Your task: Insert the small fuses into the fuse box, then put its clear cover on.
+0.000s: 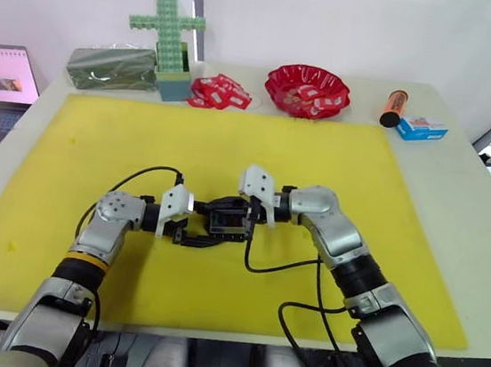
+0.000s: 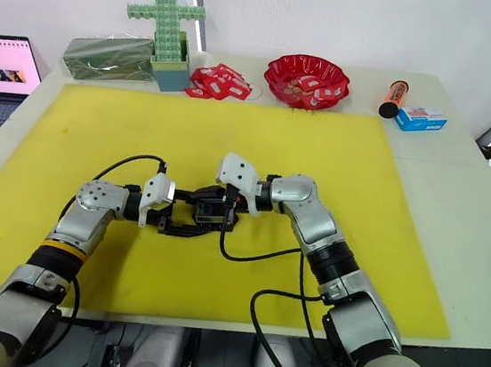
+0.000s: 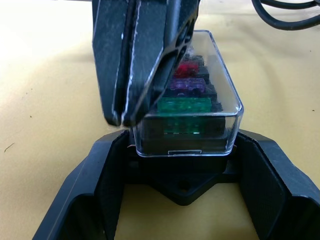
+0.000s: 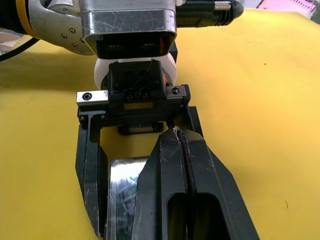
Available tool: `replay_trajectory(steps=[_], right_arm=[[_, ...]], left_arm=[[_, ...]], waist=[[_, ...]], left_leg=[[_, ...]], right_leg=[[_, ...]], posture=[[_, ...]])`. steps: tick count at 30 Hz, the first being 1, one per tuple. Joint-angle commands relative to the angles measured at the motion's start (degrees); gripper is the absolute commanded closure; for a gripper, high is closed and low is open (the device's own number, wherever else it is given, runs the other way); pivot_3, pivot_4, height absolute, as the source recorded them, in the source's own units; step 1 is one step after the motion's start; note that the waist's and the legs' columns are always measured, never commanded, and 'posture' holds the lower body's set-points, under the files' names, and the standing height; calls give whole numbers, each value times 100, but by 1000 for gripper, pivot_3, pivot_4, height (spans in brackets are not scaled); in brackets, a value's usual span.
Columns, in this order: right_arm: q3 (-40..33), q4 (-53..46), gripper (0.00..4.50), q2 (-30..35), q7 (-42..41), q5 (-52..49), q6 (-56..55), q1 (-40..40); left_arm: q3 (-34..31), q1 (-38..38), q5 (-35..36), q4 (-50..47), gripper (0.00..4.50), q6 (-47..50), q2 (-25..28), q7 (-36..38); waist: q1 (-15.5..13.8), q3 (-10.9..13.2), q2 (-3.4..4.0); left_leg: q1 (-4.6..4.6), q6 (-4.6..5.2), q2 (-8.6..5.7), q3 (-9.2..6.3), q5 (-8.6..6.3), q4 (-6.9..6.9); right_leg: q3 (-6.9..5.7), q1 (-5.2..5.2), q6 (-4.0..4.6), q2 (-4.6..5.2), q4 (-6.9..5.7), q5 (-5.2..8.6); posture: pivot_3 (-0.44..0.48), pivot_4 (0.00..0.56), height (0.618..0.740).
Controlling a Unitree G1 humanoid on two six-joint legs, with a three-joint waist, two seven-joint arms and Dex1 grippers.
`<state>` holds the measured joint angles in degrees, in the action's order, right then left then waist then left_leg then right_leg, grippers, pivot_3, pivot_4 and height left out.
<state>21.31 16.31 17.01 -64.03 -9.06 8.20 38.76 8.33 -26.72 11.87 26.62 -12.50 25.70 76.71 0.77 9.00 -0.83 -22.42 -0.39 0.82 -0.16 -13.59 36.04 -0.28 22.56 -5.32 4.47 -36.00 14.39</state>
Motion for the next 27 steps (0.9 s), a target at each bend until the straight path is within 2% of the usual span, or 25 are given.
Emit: replay_trajectory(steps=[1,6,9,12,17,23,25,27], right_arm=[[-30,-454,4484,289,-159,-31,359,-297],[-489,-1713,4484,615,-43,-471,1137,-309],[-861,-2463,4484,1105,-39,-699,1528,-417],[-1281,-2932,3905,1661,-96,-910,1688,-764],[-1501,-3243,2166,2309,-187,-787,1276,-1278],[-1617,-3250,86,2575,13,-682,1018,-1626],[-1636,-3226,35,2484,149,-706,1064,-1609],[-1615,-3179,0,2402,252,-711,1082,-1567]], left_arm=[[-21,10,161,-266,1688,1,29,118],[-80,-75,169,-171,1688,7,62,116],[-108,-144,191,-70,1688,-18,99,139],[-121,-224,160,67,1688,-87,111,131],[-102,-460,134,325,1688,-146,49,128],[-18,-773,57,588,1688,-177,-165,82],[13,-835,19,689,1688,-180,-209,106],[38,-894,-35,805,977,-153,-218,134]], waist=[[1,1,1],[-8,6,3],[-20,9,3],[-38,9,0],[-24,12,-3],[-25,14,-6],[-20,14,-6],[-20,14,-7]], left_leg=[[-4,0,1,1,0,0],[-12,0,2,2,0,1],[-34,0,2,-1,0,7],[-48,0,0,-4,0,11],[-49,0,-8,2,0,11],[-72,0,-9,2,0,15],[-84,1,-12,3,0,20],[-85,1,-13,2,1,20]], right_leg=[[0,3,-1,1,0,0],[0,13,2,4,-1,1],[0,30,2,6,-1,1],[-3,36,3,9,3,1],[-3,37,13,9,7,7],[-4,56,-2,5,7,-1],[-4,66,-4,5,7,-2],[-4,67,-5,5,6,-3]], posture=[[0,150,740],[0,150,740],[0,150,740],[0,150,740],[0,150,740],[0,150,740],[0,150,740],[0,150,740]])
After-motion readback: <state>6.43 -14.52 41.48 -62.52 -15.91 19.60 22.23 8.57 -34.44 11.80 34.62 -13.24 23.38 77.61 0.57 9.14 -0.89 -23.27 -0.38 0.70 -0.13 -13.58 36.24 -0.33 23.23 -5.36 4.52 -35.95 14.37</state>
